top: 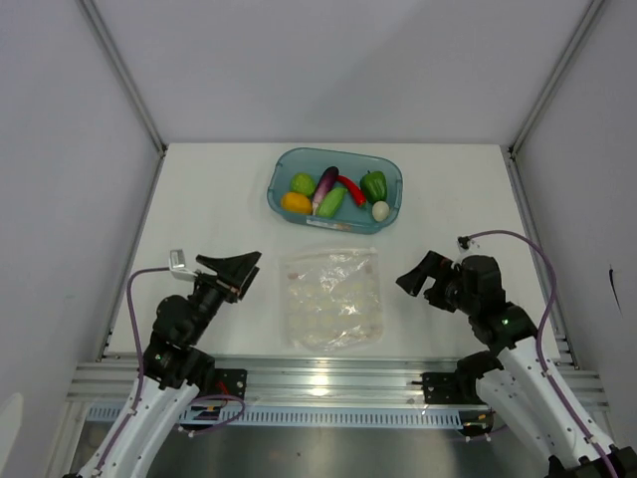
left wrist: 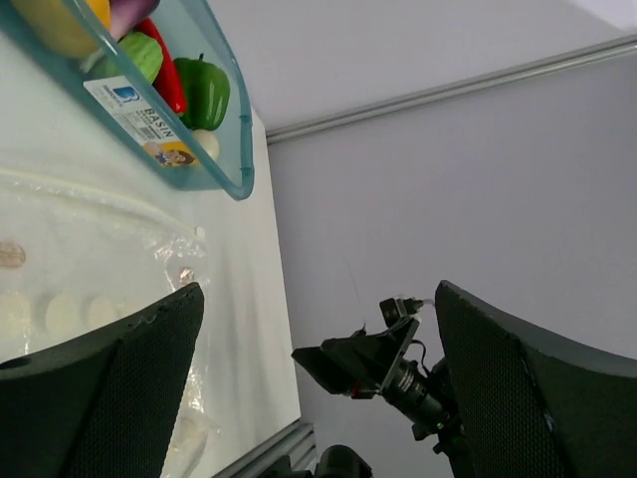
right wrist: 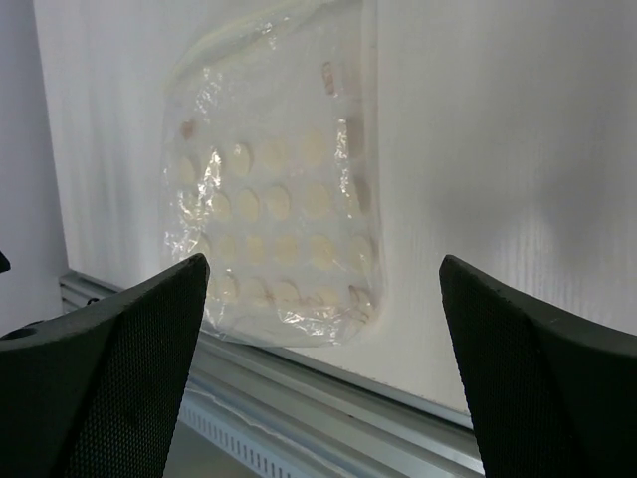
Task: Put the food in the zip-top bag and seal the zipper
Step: Pick up the zipper food storage bag at the center of the board.
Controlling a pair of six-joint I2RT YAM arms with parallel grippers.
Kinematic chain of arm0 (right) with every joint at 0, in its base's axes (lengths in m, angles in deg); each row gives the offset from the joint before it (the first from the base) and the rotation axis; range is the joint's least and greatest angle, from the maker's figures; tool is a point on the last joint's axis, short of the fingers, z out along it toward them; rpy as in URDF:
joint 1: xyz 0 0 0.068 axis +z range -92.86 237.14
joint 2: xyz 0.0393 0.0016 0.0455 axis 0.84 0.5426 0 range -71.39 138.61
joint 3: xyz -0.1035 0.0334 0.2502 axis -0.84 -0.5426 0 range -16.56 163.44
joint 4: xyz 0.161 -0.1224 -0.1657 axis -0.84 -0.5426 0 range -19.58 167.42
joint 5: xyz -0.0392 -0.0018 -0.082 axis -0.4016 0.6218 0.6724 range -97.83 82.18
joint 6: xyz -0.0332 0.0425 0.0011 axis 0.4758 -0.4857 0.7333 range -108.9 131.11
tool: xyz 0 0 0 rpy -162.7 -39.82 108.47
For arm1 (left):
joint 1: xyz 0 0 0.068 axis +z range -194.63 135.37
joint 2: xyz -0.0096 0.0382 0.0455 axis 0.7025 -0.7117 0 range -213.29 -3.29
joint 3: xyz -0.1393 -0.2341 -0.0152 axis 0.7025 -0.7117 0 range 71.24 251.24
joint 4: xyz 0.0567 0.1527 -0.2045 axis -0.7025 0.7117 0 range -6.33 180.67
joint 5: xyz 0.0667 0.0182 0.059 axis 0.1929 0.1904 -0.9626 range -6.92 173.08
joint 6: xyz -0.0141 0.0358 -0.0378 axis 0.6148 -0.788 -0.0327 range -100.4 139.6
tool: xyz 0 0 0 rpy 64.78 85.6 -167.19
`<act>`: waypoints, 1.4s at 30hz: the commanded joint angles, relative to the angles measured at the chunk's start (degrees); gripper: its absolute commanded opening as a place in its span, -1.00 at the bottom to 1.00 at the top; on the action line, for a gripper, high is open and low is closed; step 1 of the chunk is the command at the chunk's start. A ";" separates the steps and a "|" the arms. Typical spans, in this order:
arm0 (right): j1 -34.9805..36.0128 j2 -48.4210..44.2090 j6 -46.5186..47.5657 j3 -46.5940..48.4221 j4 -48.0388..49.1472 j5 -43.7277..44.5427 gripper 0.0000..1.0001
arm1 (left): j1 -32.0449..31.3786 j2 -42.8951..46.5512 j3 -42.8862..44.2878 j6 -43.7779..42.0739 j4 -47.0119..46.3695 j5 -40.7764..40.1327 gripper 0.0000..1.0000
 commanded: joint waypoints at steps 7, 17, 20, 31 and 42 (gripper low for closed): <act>-1.16 15.07 4.70 5.48 4.19 1.70 0.99 | 0.64 1.46 -3.98 0.60 -9.32 10.06 0.99; -3.88 37.33 4.96 8.38 25.45 -5.16 0.99 | 0.90 -14.84 13.82 -15.18 12.09 12.00 0.99; -3.97 41.89 4.97 8.99 31.16 -7.44 0.99 | 0.90 -21.35 19.56 -19.24 18.35 13.04 0.99; 0.86 54.39 5.49 6.89 47.60 -13.68 0.66 | 0.90 -27.62 20.53 -17.23 18.96 16.13 0.81; 2.97 55.45 6.72 4.43 54.57 -17.91 0.07 | 0.90 -34.21 23.96 -14.86 23.80 17.62 0.86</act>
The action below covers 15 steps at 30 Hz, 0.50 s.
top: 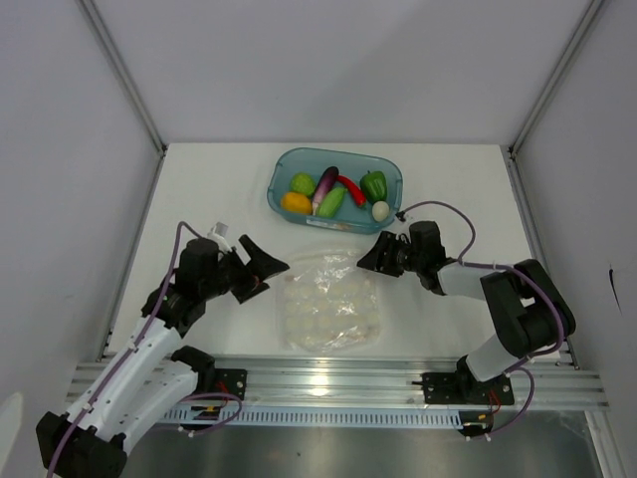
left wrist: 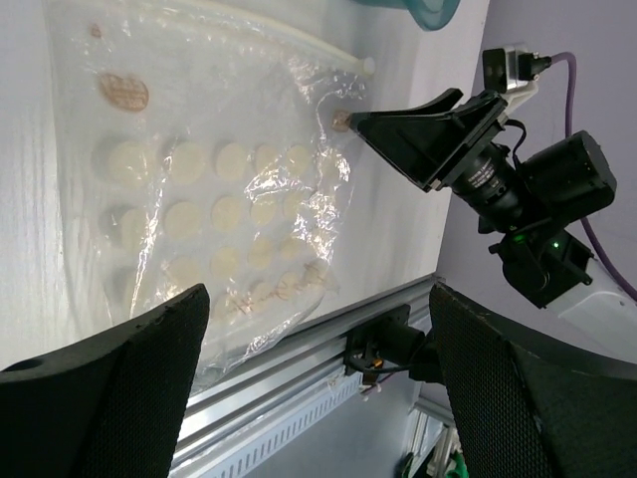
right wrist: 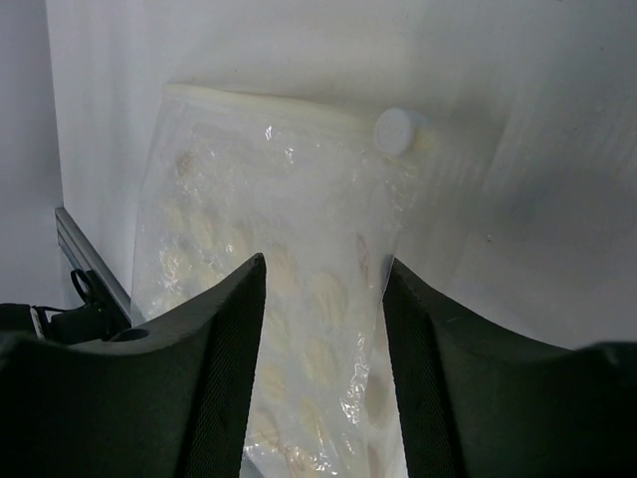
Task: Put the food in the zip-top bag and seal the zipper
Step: Pick up the zipper food storage bag at the center of the board.
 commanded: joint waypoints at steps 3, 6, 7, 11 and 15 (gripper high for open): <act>0.61 -0.13 2.72 -0.53 4.65 -2.76 -0.05 | 0.42 -1.41 2.80 1.53 0.76 3.20 0.86; 0.79 0.05 2.73 -1.15 6.05 -3.90 -0.28 | 0.42 -2.47 3.33 1.80 1.38 3.29 0.86; 0.70 0.14 2.73 -1.32 6.49 -4.08 -0.34 | 0.42 -2.82 3.77 1.88 1.73 3.29 0.86; 0.96 1.63 3.34 -1.15 7.46 -5.14 -1.00 | 0.42 -5.54 6.14 1.62 4.71 3.64 0.86; 3.41 -1.61 4.57 -2.46 9.13 -4.44 -1.00 | 0.42 -10.10 7.99 2.32 5.16 7.23 0.87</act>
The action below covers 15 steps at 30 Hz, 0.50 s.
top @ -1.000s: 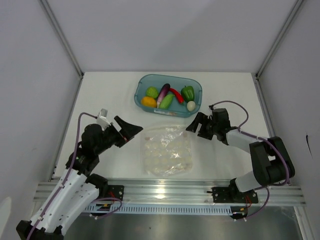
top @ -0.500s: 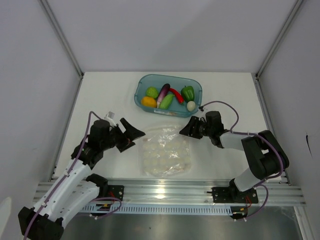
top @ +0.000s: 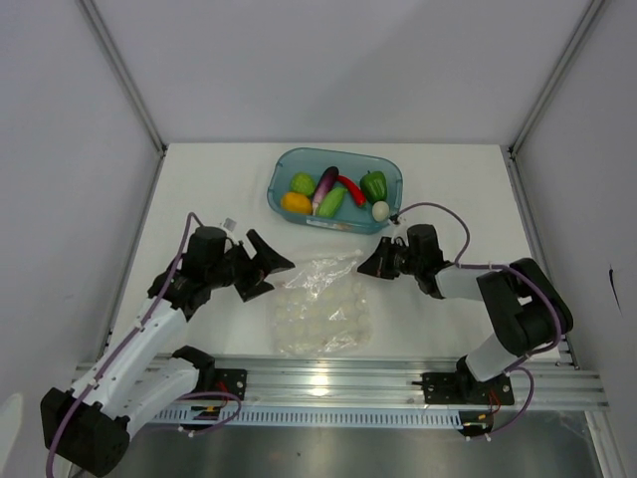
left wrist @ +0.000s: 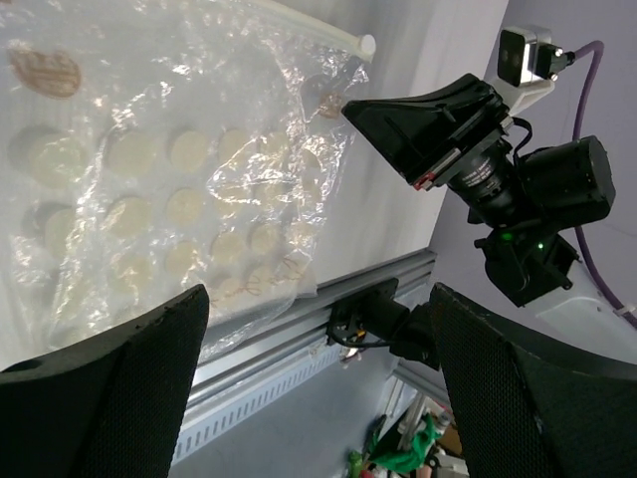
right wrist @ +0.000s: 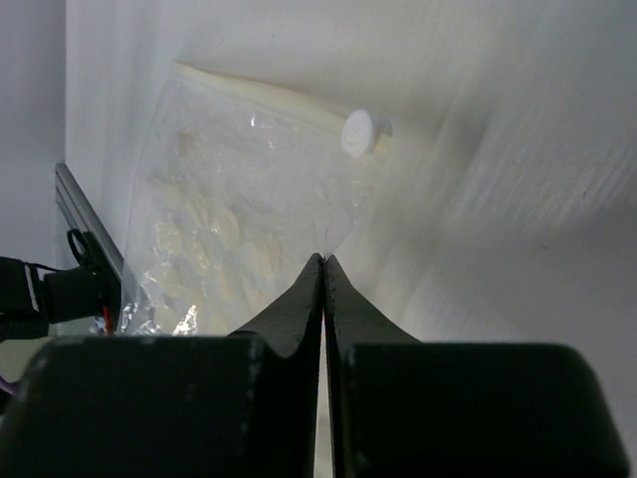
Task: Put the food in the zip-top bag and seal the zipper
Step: Pick up the zipper food storage bag at the center of the board.
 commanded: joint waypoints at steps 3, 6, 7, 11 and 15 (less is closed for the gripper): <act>6.53 -11.06 8.58 -1.44 0.55 6.98 -1.00 | 0.42 -5.27 3.47 6.59 0.35 7.04 0.76; 14.79 -20.12 16.15 -1.00 -4.65 19.91 -1.00 | 0.51 -6.42 3.29 10.29 -1.67 9.76 0.44; 17.07 -22.07 17.03 -1.18 -5.19 21.93 -1.00 | 0.51 -6.94 3.38 11.18 -2.20 10.38 0.43; 18.33 -30.08 19.15 -2.32 -7.47 26.26 -1.00 | 0.51 -7.65 3.82 14.52 -3.61 12.58 0.53; 19.99 -36.59 23.10 -4.87 -7.65 28.10 -1.00 | 0.42 -7.48 4.70 17.42 -3.52 13.63 0.57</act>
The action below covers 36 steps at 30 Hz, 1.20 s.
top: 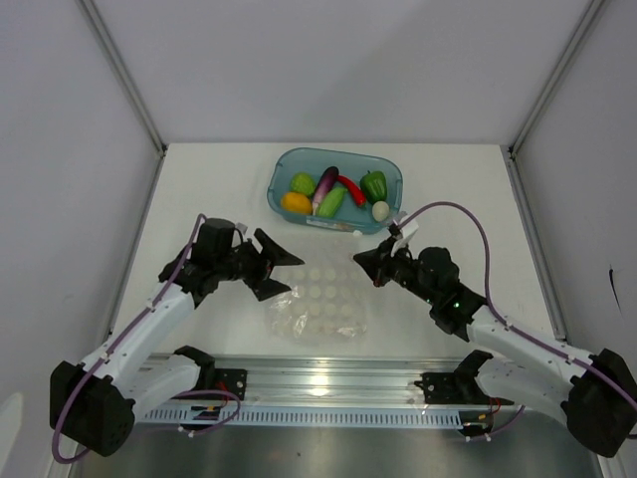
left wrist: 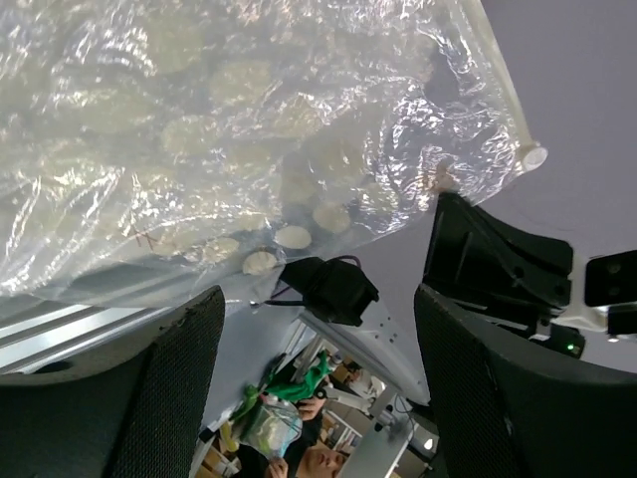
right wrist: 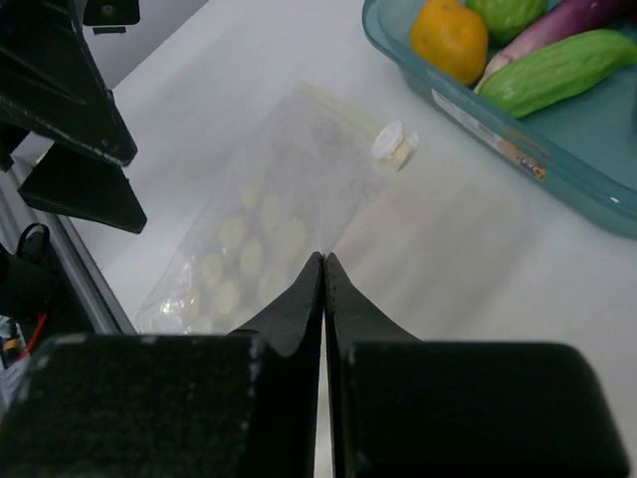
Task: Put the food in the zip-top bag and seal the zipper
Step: Pick up the zipper food storage bag at the center of the board.
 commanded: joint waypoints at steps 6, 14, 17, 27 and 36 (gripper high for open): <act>4.03 -7.11 11.29 -2.56 -3.15 5.96 -1.00 | 0.38 -2.50 5.70 7.05 -1.58 5.23 0.61; 9.65 -11.59 17.42 -1.42 -7.37 8.69 -1.00 | -0.50 -8.12 10.87 10.31 -0.44 7.95 0.64; 10.89 -12.38 18.93 0.16 -9.13 9.92 -1.00 | -0.76 -13.04 15.61 4.54 6.14 9.53 0.70; 12.82 -7.82 22.35 8.60 -10.62 6.75 -1.00 | -1.03 -17.01 20.73 1.08 10.56 10.15 0.71; 18.18 -5.97 26.76 12.65 -13.97 10.53 -1.00 | -0.06 -15.34 19.94 6.79 11.43 8.04 0.69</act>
